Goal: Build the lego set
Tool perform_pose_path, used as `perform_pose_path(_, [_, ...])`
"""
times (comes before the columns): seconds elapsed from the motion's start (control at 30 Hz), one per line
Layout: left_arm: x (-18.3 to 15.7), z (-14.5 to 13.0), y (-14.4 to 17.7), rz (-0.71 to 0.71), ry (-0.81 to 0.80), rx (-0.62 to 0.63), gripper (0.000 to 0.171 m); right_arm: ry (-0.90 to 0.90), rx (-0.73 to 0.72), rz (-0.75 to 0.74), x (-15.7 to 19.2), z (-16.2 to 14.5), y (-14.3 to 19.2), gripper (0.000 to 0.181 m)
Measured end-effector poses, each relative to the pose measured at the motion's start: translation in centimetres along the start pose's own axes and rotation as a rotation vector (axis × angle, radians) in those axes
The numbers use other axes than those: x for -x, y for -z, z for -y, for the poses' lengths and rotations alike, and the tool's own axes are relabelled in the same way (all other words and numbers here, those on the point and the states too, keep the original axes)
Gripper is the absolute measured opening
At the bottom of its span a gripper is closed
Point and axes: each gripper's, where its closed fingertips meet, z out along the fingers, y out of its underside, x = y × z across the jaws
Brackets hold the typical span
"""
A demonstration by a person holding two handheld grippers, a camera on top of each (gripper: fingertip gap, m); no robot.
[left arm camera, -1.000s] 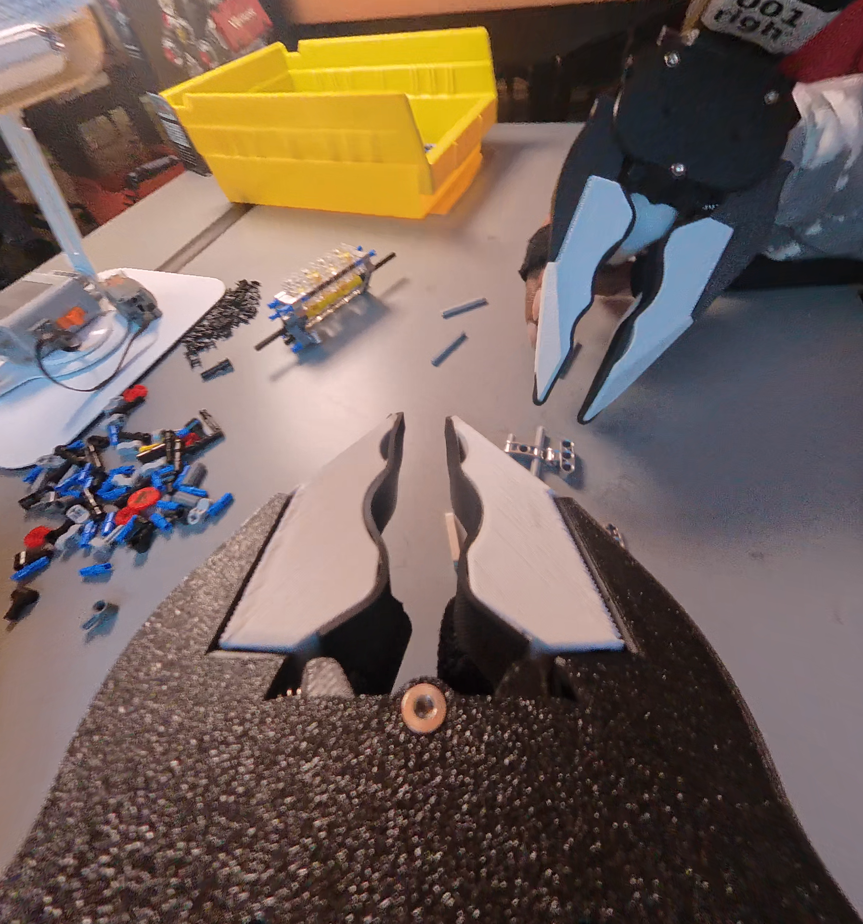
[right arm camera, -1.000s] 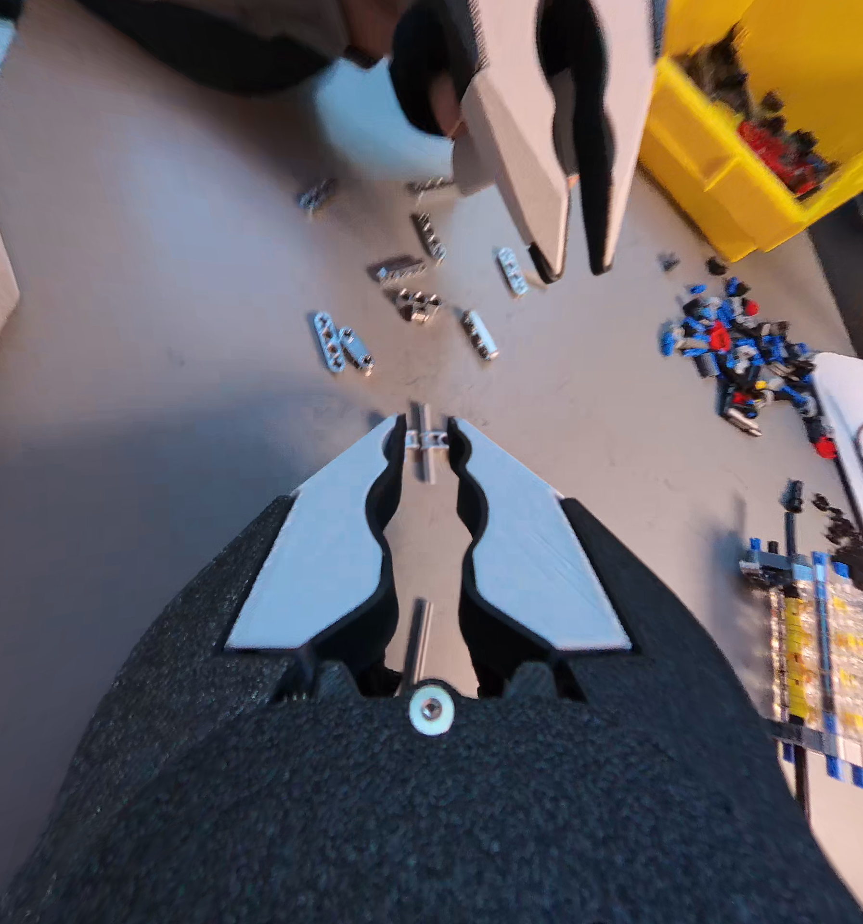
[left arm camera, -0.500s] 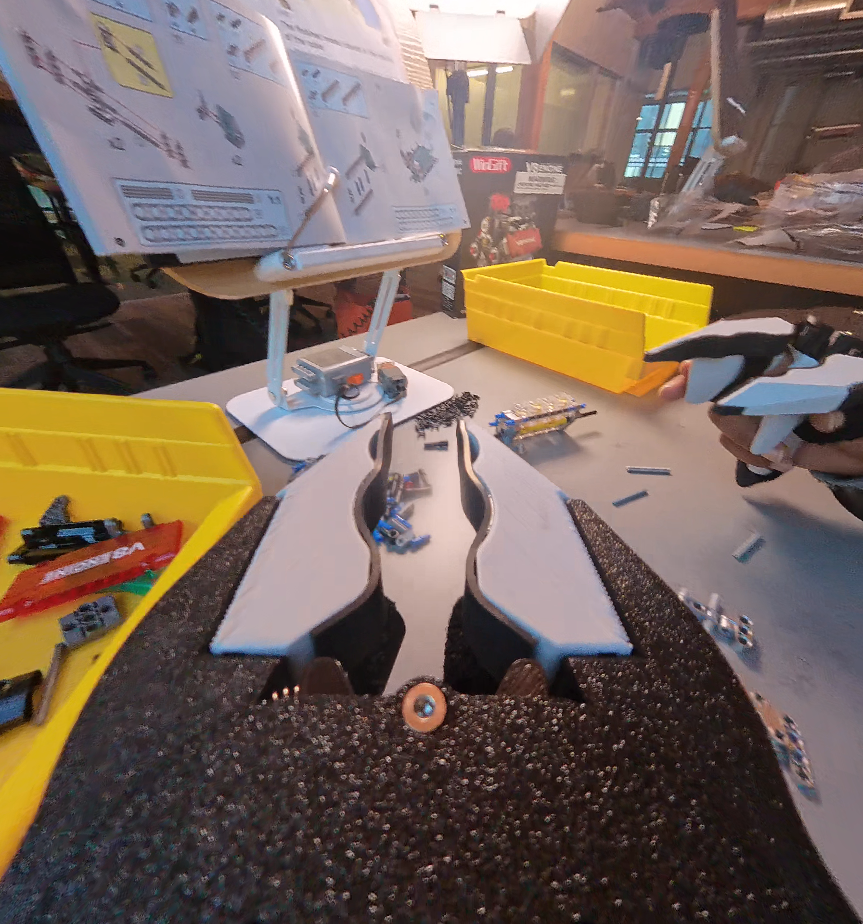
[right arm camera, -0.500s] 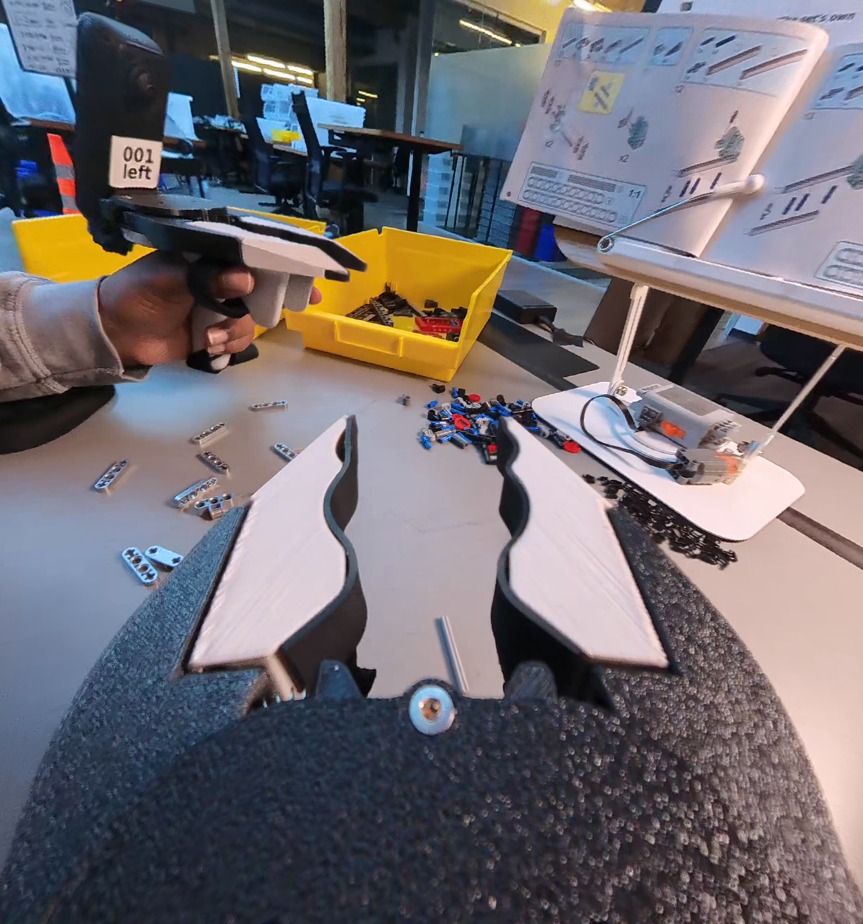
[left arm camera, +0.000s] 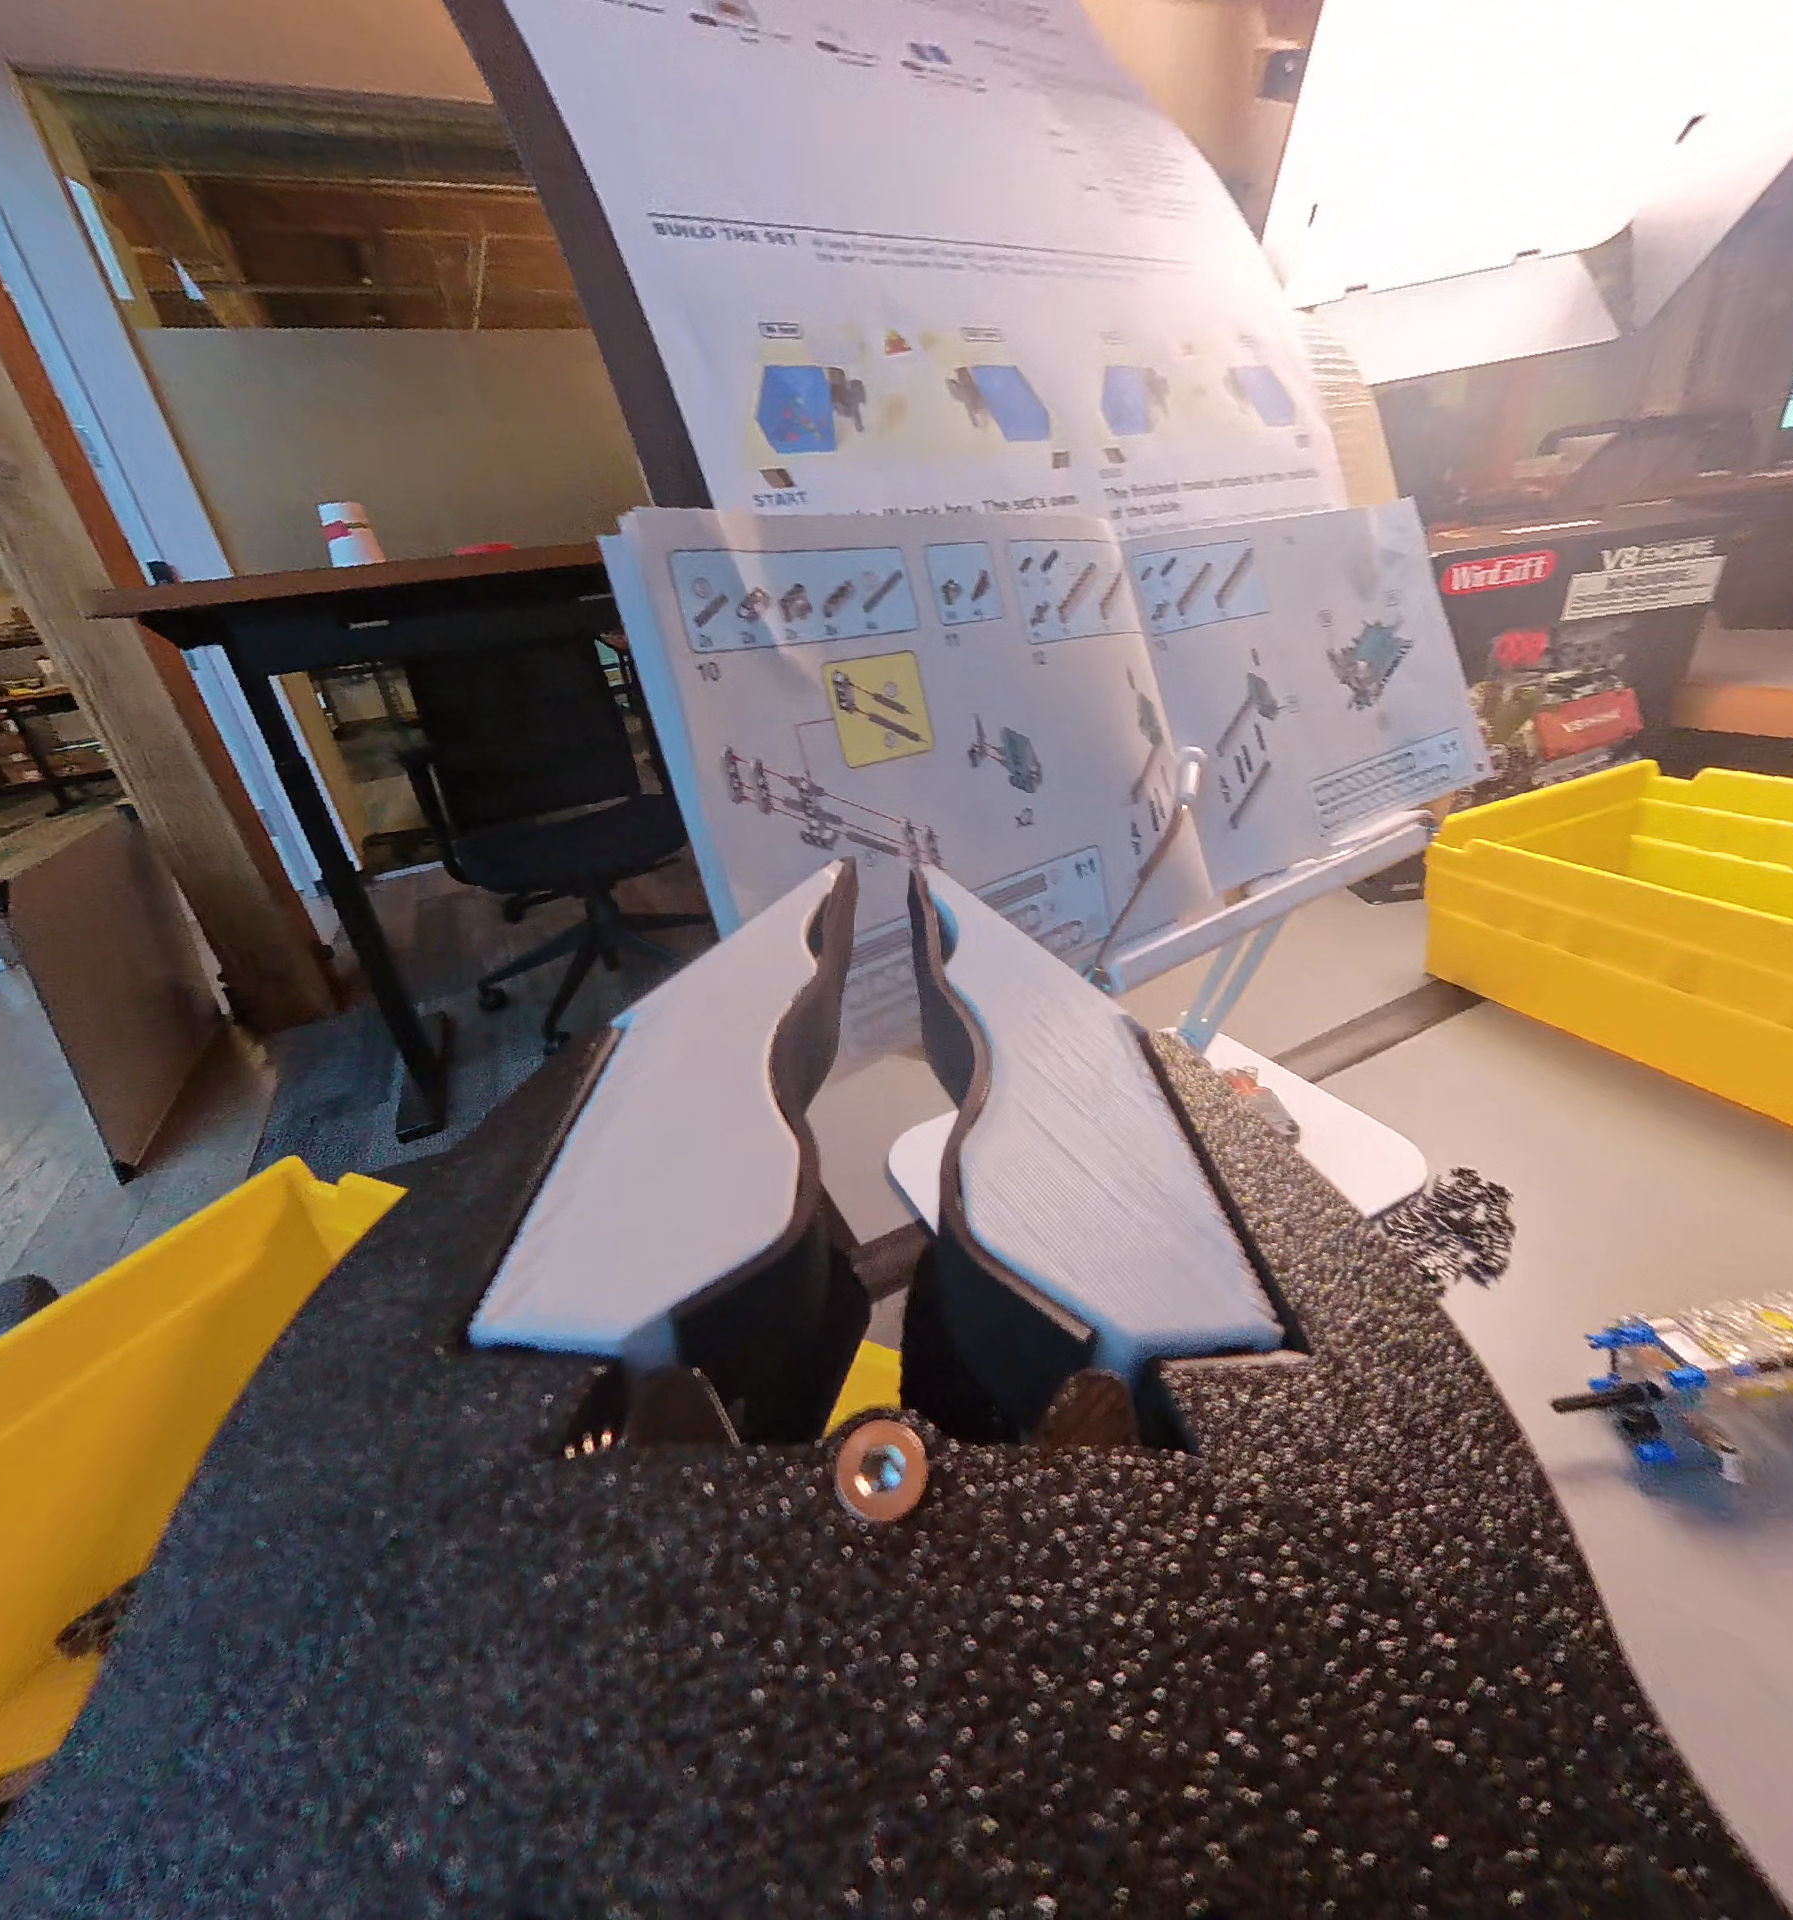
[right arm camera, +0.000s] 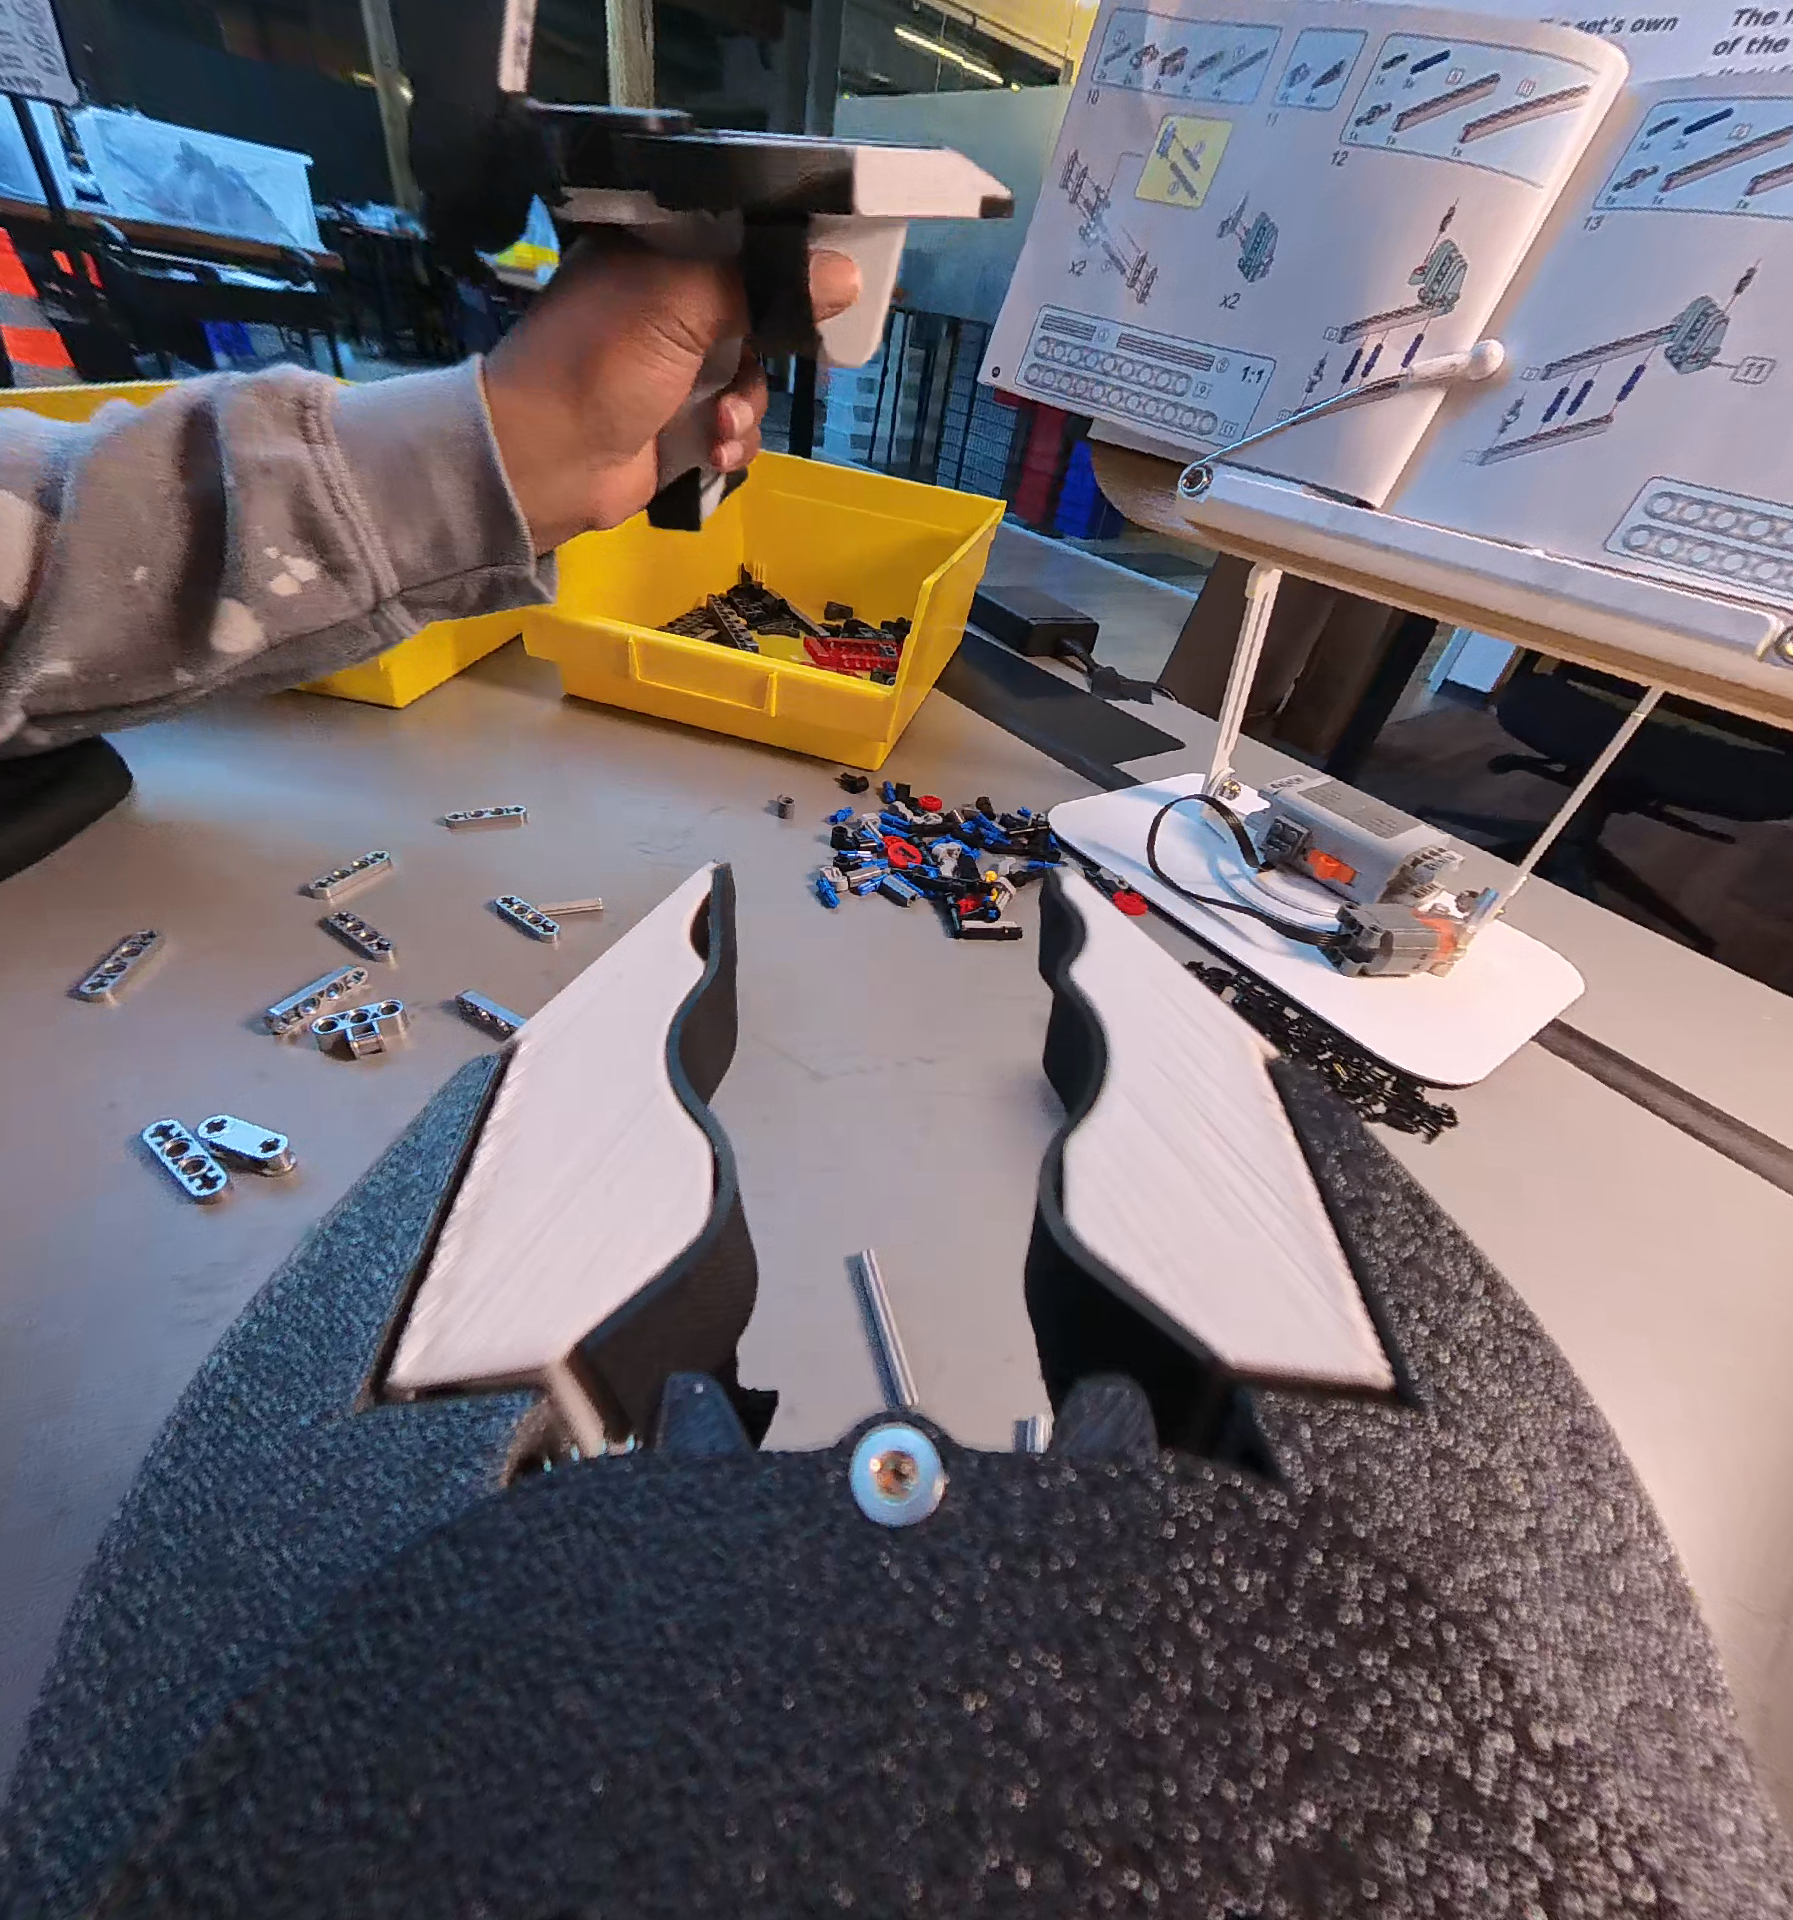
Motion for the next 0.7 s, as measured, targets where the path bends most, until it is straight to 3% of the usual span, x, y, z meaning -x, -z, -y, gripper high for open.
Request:
perform_pose_path(0.2, [2.0,0.0,-2.2,0.049,-0.007,0.0,0.005,-0.01,0.002,0.02,0.2,-0.1,0.0,0.056])
perform_pose_path(0.7, [1.8,-0.7,-2.8,0.051,-0.052,0.015,0.0,-0.028,0.028,0.04,0.2,-0.5,-0.4,0.055])
